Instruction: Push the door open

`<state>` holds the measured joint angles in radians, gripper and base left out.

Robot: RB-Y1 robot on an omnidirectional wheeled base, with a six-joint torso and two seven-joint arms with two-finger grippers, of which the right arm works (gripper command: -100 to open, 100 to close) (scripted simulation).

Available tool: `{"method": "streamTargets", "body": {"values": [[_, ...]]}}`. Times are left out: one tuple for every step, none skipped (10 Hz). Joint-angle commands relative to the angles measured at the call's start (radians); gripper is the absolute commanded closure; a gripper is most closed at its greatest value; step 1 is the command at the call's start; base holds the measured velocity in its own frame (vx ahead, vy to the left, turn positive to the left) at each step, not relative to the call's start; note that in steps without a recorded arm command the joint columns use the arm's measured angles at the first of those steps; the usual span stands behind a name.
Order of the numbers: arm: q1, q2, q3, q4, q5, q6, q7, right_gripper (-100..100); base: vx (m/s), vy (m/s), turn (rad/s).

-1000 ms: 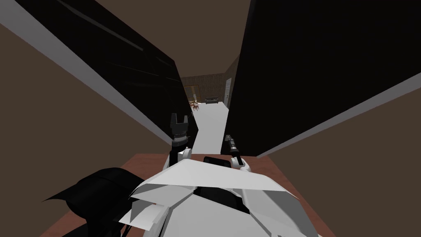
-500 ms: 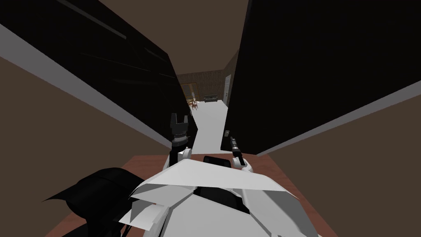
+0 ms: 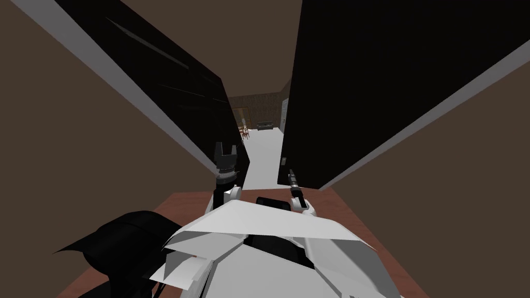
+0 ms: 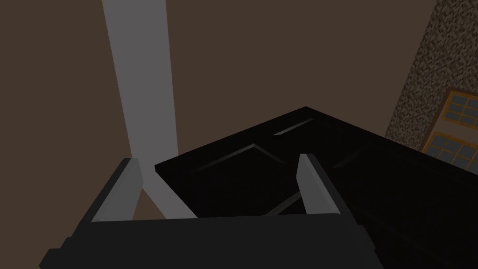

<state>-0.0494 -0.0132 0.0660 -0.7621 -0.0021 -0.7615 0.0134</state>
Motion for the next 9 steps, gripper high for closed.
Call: {"method": "streamTargets", "body": {"values": [[0.009,0.023,0.005,-0.021,0.0,0.013,-0.003,-100,-0.188,0.024,-0.017],[0.017,0.013,0.006,-0.037,0.001,0.018,-0.003,-100,-0.082,0.014,-0.006],[0.019,-0.003,0.004,-0.038,0.001,0.019,-0.003,-100,0.088,0.013,0.025],[0.019,-0.009,0.002,-0.037,0.0,0.017,-0.002,-100,0.183,0.027,0.026],[0.018,-0.014,0.001,-0.035,-0.001,0.014,-0.002,-100,0.185,0.026,0.018],[0.018,-0.019,-0.001,-0.032,-0.002,0.012,-0.001,-100,0.179,0.022,0.021],[0.017,-0.022,-0.003,-0.03,-0.002,0.009,0.0,-100,0.216,-0.002,0.016],[0.017,-0.023,-0.005,-0.027,-0.003,0.006,0.0,-100,0.221,-0.002,0.035],[0.016,-0.022,-0.007,-0.025,-0.004,0.003,0.001,-100,0.21,0.017,0.027]]}}
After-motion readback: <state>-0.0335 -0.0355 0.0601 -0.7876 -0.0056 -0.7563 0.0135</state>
